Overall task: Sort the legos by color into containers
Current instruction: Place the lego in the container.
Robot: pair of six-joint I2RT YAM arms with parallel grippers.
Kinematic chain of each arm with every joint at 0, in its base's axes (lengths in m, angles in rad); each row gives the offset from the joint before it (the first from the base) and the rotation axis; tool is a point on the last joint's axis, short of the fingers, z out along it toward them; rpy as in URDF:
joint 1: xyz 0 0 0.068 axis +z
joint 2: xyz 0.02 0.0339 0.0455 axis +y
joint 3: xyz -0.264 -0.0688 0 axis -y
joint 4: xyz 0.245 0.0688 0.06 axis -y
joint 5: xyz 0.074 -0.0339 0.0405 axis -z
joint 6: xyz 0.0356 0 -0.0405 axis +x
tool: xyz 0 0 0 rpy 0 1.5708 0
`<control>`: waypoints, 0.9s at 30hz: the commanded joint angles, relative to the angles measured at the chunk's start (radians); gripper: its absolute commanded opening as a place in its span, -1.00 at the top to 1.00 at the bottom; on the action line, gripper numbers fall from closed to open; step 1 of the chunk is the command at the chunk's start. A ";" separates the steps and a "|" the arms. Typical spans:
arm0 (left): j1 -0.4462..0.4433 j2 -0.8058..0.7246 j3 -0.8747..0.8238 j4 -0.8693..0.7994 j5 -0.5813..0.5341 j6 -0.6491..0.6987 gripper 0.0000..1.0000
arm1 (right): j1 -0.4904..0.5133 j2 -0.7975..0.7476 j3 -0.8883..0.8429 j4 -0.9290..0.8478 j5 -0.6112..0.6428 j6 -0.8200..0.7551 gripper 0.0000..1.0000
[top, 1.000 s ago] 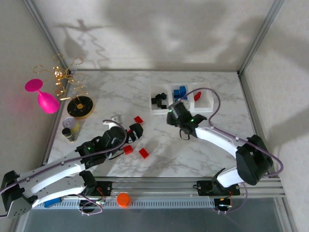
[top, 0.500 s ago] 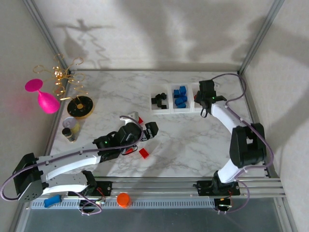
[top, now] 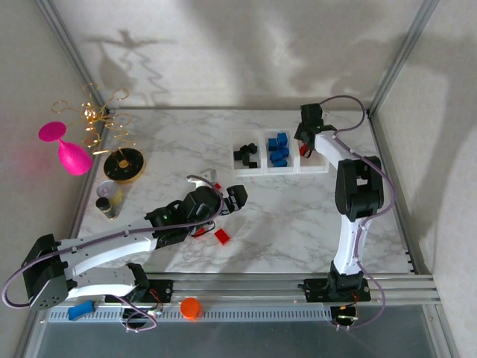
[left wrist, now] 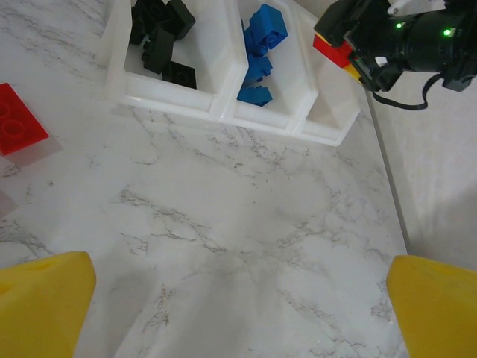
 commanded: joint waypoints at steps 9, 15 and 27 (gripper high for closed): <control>-0.006 0.010 0.047 -0.039 -0.037 0.033 -0.99 | -0.004 0.031 0.046 -0.034 -0.012 -0.008 -0.43; -0.006 0.011 0.058 -0.038 -0.031 0.038 -0.99 | -0.004 -0.013 0.055 -0.042 -0.020 -0.025 -0.52; -0.006 -0.037 0.051 -0.060 -0.055 0.032 -0.99 | 0.025 -0.177 -0.001 -0.038 -0.063 -0.025 -0.60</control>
